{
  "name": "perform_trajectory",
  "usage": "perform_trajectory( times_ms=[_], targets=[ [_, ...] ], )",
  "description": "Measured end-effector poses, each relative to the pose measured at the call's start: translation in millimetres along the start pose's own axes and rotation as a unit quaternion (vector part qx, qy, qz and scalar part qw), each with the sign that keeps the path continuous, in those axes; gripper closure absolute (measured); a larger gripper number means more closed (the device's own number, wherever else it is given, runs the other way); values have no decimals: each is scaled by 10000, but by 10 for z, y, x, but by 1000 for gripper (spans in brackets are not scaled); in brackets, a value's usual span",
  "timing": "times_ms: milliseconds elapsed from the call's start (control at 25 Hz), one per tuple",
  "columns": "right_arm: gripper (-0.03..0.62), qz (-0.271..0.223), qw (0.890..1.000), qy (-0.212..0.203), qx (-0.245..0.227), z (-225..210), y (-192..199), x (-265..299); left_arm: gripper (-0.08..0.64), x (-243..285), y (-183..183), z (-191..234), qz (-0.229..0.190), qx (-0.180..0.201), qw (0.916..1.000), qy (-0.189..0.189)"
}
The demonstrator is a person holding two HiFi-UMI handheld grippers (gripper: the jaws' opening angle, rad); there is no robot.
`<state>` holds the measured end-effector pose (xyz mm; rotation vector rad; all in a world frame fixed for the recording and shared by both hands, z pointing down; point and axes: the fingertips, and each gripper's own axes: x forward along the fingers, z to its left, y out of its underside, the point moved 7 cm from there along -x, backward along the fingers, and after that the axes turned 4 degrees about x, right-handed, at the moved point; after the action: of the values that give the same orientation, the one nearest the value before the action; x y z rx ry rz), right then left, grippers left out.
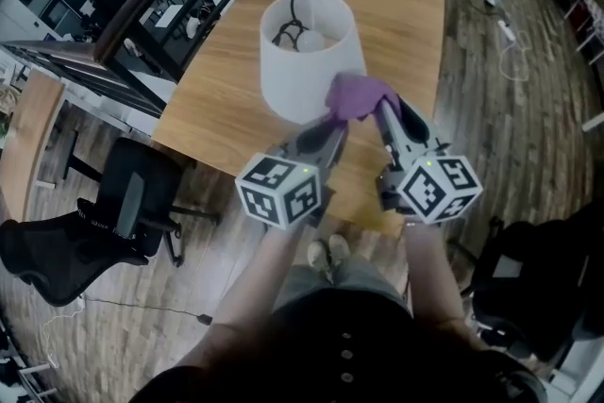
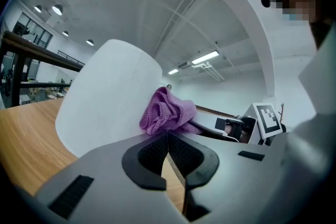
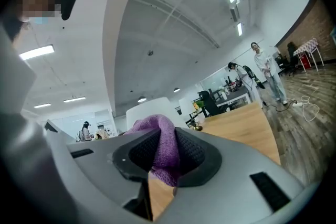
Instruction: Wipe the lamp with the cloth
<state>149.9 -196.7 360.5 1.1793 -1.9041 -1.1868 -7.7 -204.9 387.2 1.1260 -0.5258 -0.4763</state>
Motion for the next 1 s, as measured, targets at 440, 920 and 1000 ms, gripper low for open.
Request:
perform_trajectory(
  times_ms=[440,920,1000],
  targets=[
    [514,-601,9978,36,-272,-5,-523,146,549,103,-447,-36,-453,306,9984,122],
    [514,-1004,9940,-78,-432,-22,-888,324,549,300,-750,-83,-781,538,9952,226],
    [514,-912,9946,-112,-477,-19,-873,365,549,319,-776,-87,-799,562,9950,229]
  ],
)
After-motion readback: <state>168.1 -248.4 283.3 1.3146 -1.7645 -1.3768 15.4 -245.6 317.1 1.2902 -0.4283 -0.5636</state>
